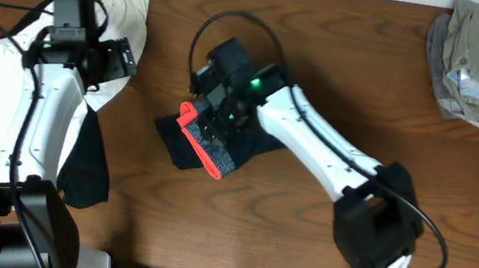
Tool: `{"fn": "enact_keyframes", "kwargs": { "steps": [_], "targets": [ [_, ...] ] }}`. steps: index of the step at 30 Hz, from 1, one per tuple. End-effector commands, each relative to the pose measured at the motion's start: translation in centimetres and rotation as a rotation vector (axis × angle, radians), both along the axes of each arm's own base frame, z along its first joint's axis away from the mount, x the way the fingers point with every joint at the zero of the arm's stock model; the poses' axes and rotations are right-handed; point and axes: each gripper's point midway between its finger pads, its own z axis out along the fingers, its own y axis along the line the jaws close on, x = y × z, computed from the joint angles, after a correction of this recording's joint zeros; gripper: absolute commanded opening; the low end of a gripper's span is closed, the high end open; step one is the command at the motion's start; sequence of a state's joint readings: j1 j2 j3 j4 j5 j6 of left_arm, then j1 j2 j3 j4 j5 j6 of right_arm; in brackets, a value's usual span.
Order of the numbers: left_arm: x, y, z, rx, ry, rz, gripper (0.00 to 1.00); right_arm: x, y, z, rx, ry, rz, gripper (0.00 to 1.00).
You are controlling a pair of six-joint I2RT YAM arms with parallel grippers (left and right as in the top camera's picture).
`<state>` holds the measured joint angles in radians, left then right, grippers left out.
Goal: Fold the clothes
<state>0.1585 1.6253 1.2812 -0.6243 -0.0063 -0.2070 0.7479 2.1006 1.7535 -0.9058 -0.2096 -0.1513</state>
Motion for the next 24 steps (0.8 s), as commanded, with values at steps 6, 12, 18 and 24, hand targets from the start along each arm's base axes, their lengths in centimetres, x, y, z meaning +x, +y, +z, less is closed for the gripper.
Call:
{"fn": "enact_keyframes", "kwargs": {
  "steps": [6, 12, 18, 24],
  "targets": [
    [0.1, 0.4, 0.8, -0.039, -0.029, 0.041, 0.98, -1.4, 2.0, -1.4, -0.06, -0.075, 0.173, 0.73],
    [0.0, 0.4, 0.6, -0.04, -0.024, 0.04, 0.98, -1.3, 2.6, -3.1, -0.111, -0.12, 0.196, 0.73],
    [-0.2, 0.4, 0.2, -0.04, -0.012, 0.038, 0.98, -1.5, 2.7, -4.5, -0.148, -0.121, 0.206, 0.73],
    [-0.2, 0.4, 0.0, -0.04, -0.007, 0.038, 0.98, -1.1, 2.6, -4.6, -0.173, -0.156, 0.217, 0.7]
  ]
}}
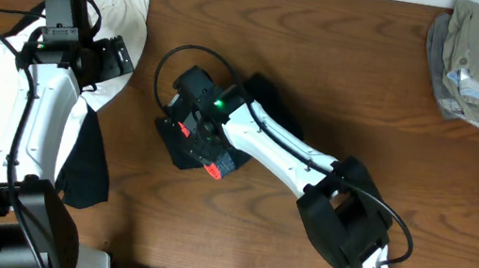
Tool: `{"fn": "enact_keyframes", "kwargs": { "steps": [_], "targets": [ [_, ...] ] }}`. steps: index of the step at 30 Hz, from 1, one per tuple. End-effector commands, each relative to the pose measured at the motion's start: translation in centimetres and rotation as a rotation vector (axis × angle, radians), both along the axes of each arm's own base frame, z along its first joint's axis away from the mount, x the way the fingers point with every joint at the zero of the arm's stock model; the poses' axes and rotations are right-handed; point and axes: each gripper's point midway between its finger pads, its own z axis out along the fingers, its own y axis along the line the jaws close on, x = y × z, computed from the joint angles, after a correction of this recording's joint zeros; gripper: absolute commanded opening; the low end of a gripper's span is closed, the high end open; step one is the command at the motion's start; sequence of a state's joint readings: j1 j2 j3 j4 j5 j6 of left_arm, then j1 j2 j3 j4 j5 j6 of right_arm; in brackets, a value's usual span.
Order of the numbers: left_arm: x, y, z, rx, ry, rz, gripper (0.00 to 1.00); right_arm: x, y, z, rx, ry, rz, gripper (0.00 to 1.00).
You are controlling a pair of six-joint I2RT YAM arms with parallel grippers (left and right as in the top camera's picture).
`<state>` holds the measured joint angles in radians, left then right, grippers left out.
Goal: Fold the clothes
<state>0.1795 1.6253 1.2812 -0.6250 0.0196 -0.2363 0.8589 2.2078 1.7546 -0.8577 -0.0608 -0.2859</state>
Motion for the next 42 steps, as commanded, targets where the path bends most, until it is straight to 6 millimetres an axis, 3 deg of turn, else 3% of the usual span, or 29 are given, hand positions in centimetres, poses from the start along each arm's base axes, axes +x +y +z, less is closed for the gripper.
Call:
{"fn": "enact_keyframes", "kwargs": {
  "steps": [1, 7, 12, 16, 21, 28, 32, 37, 42],
  "targets": [
    [-0.1, 0.0, 0.1, -0.004, 0.0, 0.004, 0.98, 0.8, 0.3, 0.3, -0.019, -0.063, 0.021, 0.69],
    [-0.1, 0.0, 0.1, -0.004, 0.0, 0.004, 0.98, 1.4, 0.0, -0.9, -0.059, -0.085, 0.04, 0.54],
    [-0.1, 0.0, 0.1, -0.004, 0.0, 0.004, 0.98, 1.8, -0.3, -1.1, -0.073, -0.103, 0.027, 0.21],
    [-0.1, 0.0, 0.1, -0.004, -0.001, 0.004, 0.98, 2.0, -0.1, -1.0, -0.063, -0.105, 0.008, 0.01],
    [-0.1, 0.0, 0.1, -0.004, -0.001, 0.004, 0.98, 3.0, 0.9, 0.8, -0.014, -0.123, -0.058, 0.01],
    [-0.1, 0.0, 0.1, -0.004, 0.0, 0.004, 0.98, 6.7, 2.6, 5.4, 0.119, -0.193, -0.116, 0.01],
    [-0.1, 0.0, 0.1, -0.004, -0.001, 0.004, 0.98, 8.2, 2.6, 6.5, 0.19, -0.19, -0.132, 0.01],
    [-0.1, 0.0, 0.1, -0.004, -0.001, 0.004, 0.98, 6.4, 3.6, 7.3, 0.258, -0.075, -0.088, 0.01],
    [0.0, 0.0, 0.1, -0.003, -0.004, 0.004, 0.98, 3.2, 6.2, 7.6, 0.305, -0.008, -0.02, 0.01]
  ]
}}
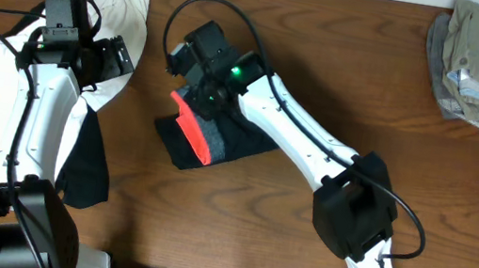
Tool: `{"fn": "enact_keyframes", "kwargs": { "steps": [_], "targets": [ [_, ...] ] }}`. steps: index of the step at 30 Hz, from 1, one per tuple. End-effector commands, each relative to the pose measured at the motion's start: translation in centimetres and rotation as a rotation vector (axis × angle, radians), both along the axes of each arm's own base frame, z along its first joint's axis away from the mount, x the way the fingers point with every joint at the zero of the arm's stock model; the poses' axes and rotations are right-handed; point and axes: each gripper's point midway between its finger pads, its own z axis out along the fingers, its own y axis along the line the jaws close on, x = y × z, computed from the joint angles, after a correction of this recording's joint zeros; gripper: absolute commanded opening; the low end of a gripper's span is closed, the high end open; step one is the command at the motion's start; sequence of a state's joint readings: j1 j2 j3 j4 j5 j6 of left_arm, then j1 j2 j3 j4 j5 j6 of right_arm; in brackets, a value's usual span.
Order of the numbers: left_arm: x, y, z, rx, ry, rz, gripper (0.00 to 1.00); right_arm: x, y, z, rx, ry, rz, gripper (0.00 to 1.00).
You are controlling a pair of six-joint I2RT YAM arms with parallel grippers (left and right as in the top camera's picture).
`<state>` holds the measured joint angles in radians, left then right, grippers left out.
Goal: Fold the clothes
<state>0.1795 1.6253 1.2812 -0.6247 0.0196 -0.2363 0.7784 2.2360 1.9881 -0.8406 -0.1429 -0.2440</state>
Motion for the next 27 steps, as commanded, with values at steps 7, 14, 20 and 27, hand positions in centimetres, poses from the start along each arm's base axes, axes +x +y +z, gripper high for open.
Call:
{"fn": "enact_keyframes", "kwargs": {
  "steps": [7, 14, 20, 27],
  "targets": [
    [0.0, 0.0, 0.1, -0.003, -0.003, 0.004, 0.98, -5.6, 5.8, -1.5, 0.072, 0.112, 0.08, 0.01],
    [0.0, 0.0, 0.1, -0.004, -0.004, 0.004, 0.98, -5.9, 6.0, -3.4, 0.053, 0.152, 0.055, 0.65],
    [-0.3, -0.1, 0.0, -0.005, 0.008, 0.004, 0.98, -3.6, 4.1, 0.1, 0.056, 0.108, -0.004, 0.86],
    [-0.9, -1.4, -0.5, -0.058, 0.037, -0.06, 0.98, 2.5, -2.2, 4.5, 0.057, 0.078, -0.162, 0.71]
  ]
}}
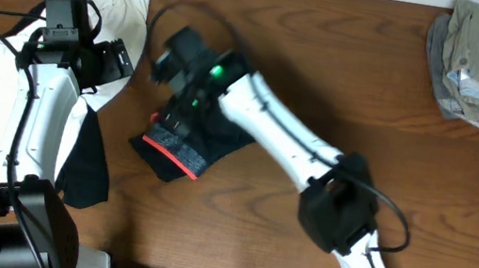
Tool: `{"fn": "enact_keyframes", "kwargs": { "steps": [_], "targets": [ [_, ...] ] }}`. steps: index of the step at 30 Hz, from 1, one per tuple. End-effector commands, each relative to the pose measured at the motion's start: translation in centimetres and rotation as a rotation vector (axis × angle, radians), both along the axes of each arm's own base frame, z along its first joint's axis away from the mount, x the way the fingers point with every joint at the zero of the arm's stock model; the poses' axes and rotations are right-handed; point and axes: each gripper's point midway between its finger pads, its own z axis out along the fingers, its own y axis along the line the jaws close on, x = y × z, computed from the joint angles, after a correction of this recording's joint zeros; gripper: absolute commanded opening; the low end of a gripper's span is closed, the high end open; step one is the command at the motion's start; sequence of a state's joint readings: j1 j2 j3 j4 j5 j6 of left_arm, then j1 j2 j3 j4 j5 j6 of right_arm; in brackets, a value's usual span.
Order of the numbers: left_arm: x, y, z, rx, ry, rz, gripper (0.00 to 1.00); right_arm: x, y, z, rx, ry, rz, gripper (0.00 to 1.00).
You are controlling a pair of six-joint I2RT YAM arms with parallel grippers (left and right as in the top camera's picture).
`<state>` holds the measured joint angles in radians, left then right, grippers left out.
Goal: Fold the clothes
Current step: 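Grasp the folded black pants bundle with the right gripper and lift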
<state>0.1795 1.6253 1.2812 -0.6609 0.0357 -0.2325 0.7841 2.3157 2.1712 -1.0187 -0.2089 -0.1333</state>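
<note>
A small dark garment with a red band (182, 149) lies left of the table's middle, its red edge along the lower left. My right gripper (168, 121) has reached far left and is pressed down on the garment's left part, apparently shut on the cloth; the wrist hides the fingers. A white and black garment lies spread at the far left. My left gripper (122, 57) hangs over its upper right part, fingers apart and holding nothing.
A stack of folded khaki and light blue clothes sits at the back right corner. A black cable runs in from the left edge. The right arm's white links (286, 141) cross the table's middle.
My right gripper has moved down and to the left. The dark garment has shifted left with it, and its red band now lies flat along the lower left edge. The left arm is unchanged.
My right gripper was on the dark garment with the red band raised beside it. Then it sat lower and further left on the cloth. Then it was up at the garment's back edge, red band showing, and now it is down at the left.
</note>
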Motion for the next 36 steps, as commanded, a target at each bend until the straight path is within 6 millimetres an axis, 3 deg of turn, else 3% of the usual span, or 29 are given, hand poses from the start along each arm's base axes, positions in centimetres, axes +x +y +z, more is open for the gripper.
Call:
{"fn": "enact_keyframes", "kwargs": {
  "steps": [1, 3, 4, 8, 15, 22, 29, 36],
  "targets": [
    [-0.2, -1.4, -0.1, -0.058, 0.005, -0.061, 0.98, 4.4, -4.0, 3.8, 0.035, -0.059, -0.123, 0.52],
    [-0.4, -1.8, -0.2, -0.077, 0.012, -0.07, 0.98, 5.5, -5.6, 3.2, 0.036, -0.03, -0.144, 0.04],
    [-0.4, -1.8, -0.2, -0.077, 0.015, -0.071, 0.98, 5.7, -6.2, 2.8, 0.041, -0.014, -0.133, 0.01],
    [-0.4, -1.8, -0.2, -0.077, 0.013, -0.071, 0.98, 5.5, -7.0, 1.3, 0.064, 0.043, -0.068, 0.01],
    [-0.3, -1.8, -0.2, -0.077, 0.011, -0.072, 0.98, 2.4, -7.0, -2.1, 0.041, 0.135, 0.111, 0.01],
    [-0.3, -1.9, -0.7, -0.082, 0.024, -0.073, 0.98, 0.2, -8.1, -7.1, -0.067, 0.235, 0.207, 0.01],
    [-0.3, -1.9, -1.0, -0.083, 0.032, -0.073, 0.98, 1.1, -11.0, -12.6, -0.207, 0.295, 0.107, 0.01],
    [-0.3, -1.9, -1.0, -0.083, 0.032, -0.073, 0.98, 4.5, -15.1, -13.6, -0.243, 0.274, -0.017, 0.01]
  ]
}}
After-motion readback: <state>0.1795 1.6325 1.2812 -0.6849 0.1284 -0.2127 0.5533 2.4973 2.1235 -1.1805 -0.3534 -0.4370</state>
